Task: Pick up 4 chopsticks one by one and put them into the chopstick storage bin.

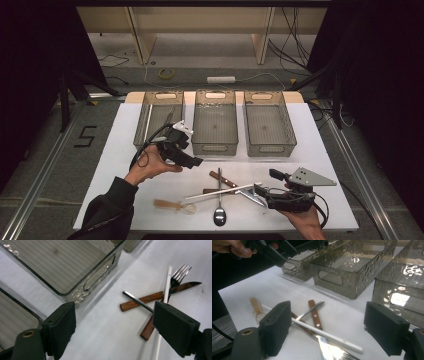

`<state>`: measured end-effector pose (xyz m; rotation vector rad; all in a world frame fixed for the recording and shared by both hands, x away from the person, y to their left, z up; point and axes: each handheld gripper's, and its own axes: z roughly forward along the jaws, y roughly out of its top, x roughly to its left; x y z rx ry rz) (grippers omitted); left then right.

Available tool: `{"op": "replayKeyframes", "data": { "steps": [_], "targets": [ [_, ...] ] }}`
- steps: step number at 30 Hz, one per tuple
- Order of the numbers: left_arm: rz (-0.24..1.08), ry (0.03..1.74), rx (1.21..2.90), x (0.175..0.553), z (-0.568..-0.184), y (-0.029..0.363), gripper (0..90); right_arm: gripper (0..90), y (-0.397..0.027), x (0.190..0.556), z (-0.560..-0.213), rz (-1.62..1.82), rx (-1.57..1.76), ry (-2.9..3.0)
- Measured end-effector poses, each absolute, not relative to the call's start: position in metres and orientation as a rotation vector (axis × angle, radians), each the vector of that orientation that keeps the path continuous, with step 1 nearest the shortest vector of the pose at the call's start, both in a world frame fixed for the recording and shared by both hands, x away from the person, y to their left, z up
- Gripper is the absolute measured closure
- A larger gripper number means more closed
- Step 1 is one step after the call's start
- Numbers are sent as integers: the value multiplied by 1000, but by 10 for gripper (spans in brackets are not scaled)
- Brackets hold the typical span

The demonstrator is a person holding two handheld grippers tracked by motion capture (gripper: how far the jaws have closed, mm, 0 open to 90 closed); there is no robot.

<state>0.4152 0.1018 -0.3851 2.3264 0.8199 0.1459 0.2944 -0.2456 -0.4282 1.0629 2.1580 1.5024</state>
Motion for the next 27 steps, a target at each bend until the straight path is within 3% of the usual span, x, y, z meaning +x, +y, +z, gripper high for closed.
{"op": "replayKeyframes", "data": {
  "steps": [27],
  "targets": [
    [89,711,2563,380,-416,67,196,231,-245,295,-429,1500,1058,2162]
  ]
}}
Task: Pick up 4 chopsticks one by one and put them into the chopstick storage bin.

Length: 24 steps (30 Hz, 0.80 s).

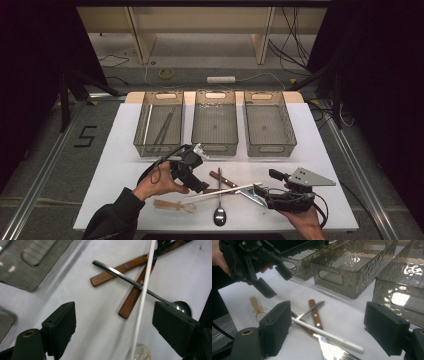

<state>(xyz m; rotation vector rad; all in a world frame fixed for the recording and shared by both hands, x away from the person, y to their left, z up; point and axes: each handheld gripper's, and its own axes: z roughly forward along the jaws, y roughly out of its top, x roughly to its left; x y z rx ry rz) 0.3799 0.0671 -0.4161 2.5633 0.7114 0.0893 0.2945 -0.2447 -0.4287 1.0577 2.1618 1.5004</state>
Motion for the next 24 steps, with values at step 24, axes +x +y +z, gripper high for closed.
{"op": "replayKeyframes", "data": {
  "steps": [24],
  "targets": [
    [22,587,2667,364,-441,49,505,230,-244,295,-429,1495,1058,2169]
  ]
}}
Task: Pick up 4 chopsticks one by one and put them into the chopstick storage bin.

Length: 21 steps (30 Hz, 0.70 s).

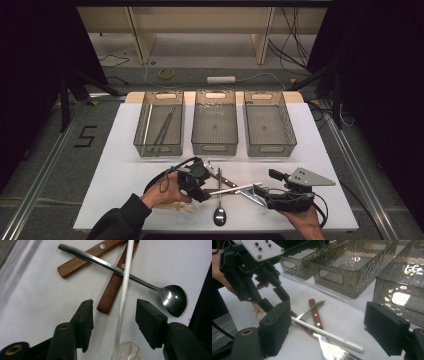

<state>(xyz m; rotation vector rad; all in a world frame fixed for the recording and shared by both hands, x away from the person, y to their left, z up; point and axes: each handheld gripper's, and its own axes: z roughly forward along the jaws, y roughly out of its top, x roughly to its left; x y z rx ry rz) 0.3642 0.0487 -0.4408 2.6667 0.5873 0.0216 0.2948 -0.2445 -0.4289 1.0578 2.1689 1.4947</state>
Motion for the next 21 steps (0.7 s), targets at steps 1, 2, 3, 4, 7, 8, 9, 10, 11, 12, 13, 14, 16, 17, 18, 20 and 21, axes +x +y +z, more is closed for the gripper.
{"op": "replayKeyframes", "data": {
  "steps": [1,2,3,4,7,8,9,10,11,12,13,14,16,17,18,20,21],
  "targets": [
    [20,579,2671,364,-442,48,521,230,-244,295,-429,1495,1058,2170],
    [21,580,2672,363,-443,47,541,230,-244,295,-429,1494,1057,2170],
    [25,576,2675,363,-443,47,558,230,-244,295,-429,1494,1057,2170],
    [29,567,2680,363,-444,46,574,230,-244,295,-429,1494,1056,2171],
    [26,555,2688,362,-447,45,619,230,-244,295,-429,1494,1056,2170],
    [26,559,2684,361,-448,45,637,230,-244,295,-429,1495,1057,2170],
    [24,561,2684,361,-448,45,655,230,-244,295,-429,1494,1058,2170],
    [26,557,2685,362,-448,45,666,230,-244,295,-429,1493,1055,2171],
    [26,549,2689,362,-449,45,676,230,-244,295,-429,1494,1057,2171],
    [23,550,2690,362,-449,44,685,230,-244,295,-429,1494,1056,2171],
    [23,551,2691,362,-450,44,695,230,-244,295,-429,1493,1057,2172],
    [21,547,2690,362,-450,45,709,230,-244,295,-429,1493,1056,2172],
    [13,546,2687,362,-450,45,729,230,-244,295,-429,1493,1055,2172],
    [12,544,2688,362,-451,44,738,230,-244,295,-429,1493,1056,2172],
    [9,537,2692,362,-451,44,744,230,-244,295,-429,1493,1057,2172],
    [2,537,2700,362,-453,43,755,230,-244,295,-429,1492,1056,2173],
    [5,537,2706,361,-454,42,758,230,-244,295,-429,1493,1055,2173]
  ]
}}
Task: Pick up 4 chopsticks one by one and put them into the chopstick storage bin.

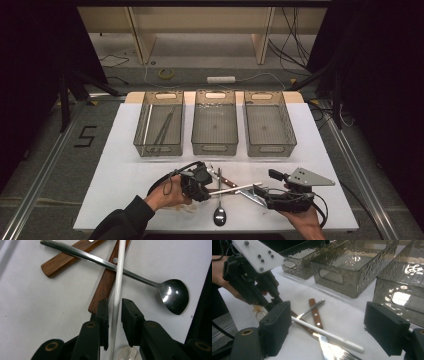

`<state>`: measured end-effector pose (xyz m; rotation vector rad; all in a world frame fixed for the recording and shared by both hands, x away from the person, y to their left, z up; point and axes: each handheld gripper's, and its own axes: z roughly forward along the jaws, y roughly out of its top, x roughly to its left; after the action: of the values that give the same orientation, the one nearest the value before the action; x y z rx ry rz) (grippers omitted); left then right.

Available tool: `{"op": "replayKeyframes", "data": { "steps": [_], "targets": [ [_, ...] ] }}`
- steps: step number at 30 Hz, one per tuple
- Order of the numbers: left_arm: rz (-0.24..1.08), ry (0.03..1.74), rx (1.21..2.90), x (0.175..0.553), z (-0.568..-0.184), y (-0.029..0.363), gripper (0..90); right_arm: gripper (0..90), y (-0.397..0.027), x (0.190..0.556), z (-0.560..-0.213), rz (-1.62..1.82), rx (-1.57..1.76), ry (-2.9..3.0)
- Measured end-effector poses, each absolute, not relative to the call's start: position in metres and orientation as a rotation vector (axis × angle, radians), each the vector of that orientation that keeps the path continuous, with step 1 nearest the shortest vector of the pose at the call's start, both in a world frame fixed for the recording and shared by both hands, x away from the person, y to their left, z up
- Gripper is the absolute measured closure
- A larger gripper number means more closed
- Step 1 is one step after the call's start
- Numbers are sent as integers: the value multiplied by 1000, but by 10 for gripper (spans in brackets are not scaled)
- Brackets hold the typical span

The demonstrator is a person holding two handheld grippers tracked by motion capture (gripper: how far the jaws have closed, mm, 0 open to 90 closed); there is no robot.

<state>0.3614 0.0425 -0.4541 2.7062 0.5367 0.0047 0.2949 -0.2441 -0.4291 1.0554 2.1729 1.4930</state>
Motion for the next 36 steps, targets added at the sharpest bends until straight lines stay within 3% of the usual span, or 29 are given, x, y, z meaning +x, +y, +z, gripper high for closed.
{"op": "replayKeyframes", "data": {
  "steps": [12,26,36],
  "targets": [
    [-16,513,2716,358,-459,38,845,230,-244,295,-429,1492,1057,2173],
    [7,455,2651,357,-438,44,855,230,-244,295,-429,1494,1054,2174],
    [57,504,2571,363,-422,55,855,230,-244,295,-429,1493,1054,2176]
  ]
}}
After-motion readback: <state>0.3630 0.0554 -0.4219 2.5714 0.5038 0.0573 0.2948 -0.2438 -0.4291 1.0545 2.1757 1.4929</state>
